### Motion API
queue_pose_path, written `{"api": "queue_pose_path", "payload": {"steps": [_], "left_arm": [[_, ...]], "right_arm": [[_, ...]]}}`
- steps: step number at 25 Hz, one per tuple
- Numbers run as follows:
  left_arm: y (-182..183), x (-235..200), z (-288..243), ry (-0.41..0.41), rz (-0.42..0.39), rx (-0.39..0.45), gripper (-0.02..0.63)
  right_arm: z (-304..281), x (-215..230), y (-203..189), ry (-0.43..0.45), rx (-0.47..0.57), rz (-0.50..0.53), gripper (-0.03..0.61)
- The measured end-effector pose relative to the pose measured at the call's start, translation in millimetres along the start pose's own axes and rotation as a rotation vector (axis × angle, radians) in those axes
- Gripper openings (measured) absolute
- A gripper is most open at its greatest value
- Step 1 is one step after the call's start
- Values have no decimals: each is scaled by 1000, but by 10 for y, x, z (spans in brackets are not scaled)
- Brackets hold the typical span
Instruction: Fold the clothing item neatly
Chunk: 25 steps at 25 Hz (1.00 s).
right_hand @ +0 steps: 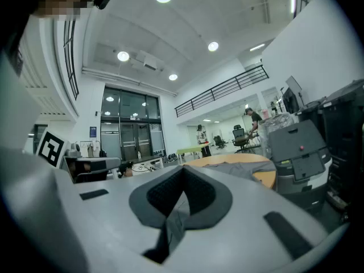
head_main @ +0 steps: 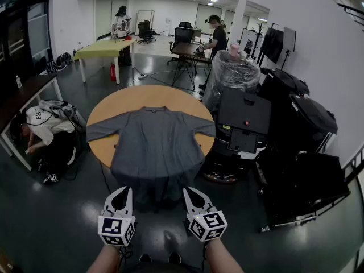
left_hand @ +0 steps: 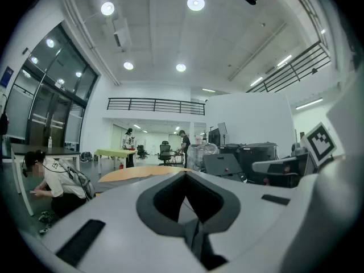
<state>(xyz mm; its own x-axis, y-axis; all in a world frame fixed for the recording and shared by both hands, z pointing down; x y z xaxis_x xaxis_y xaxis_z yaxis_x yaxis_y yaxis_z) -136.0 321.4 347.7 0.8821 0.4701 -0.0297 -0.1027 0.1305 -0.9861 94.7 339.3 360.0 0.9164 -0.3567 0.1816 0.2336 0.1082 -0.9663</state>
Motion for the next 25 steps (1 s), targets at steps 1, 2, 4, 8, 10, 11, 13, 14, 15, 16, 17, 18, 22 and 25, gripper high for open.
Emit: {"api": "queue_pose_path", "payload": {"steps": [1, 2, 4, 8, 10, 11, 13, 14, 15, 16, 17, 18, 22, 25], "left_arm": [[-10, 14, -8, 1, 0, -1, 8], [-21, 30, -20, 1, 0, -2, 8], [-47, 72, -59, -1, 4, -3, 8], [-107, 162, -101, 2, 8, -12, 8], [-121, 201, -90, 13, 3, -20, 8], [-126, 221, -86, 19, -2, -24, 8], [-137, 263, -76, 31, -17, -32, 8], [-143, 287, -70, 35, -23, -35, 8], [-149, 312, -65, 39, -28, -37, 8], [-155, 337, -59, 44, -31, -39, 8], [-162, 358, -52, 51, -34, -41, 8], [-169, 377, -44, 59, -36, -39, 8], [-173, 433, -20, 88, -51, -16, 8], [-155, 419, 32, 104, -58, -17, 8]], "right_arm": [[9, 25, -2, -3, 0, -6, -12], [19, 52, -4, -6, 1, -11, -12], [40, 119, -4, -11, 2, -13, -12], [116, 247, -19, -16, -3, -17, -12], [164, 300, -40, -25, -7, -40, -12], [184, 331, -58, -33, -8, -58, -12], [216, 388, -99, -45, -7, -97, -12], [230, 408, -117, -46, -7, -110, -12], [243, 422, -131, -43, -7, -117, -12], [253, 431, -141, -36, -8, -120, -12], [262, 440, -152, -26, -7, -123, -12], [268, 449, -163, -15, -4, -128, -12], [240, 519, -214, 14, 4, -137, -12], [192, 475, -257, 39, -14, -127, -12]]}}
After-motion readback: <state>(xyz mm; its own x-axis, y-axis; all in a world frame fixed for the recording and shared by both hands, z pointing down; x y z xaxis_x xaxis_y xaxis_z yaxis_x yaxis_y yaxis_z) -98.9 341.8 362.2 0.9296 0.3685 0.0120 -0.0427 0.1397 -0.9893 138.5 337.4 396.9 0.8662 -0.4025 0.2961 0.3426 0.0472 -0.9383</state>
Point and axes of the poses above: the fingertips, and each gripper's own axes: z backward along the fingers, x to its right, y out of its top, the point moved 5 cm from there along z, backward along the fingers, and after that the axes turned 14 degrees about x, right-handed, at the moved point
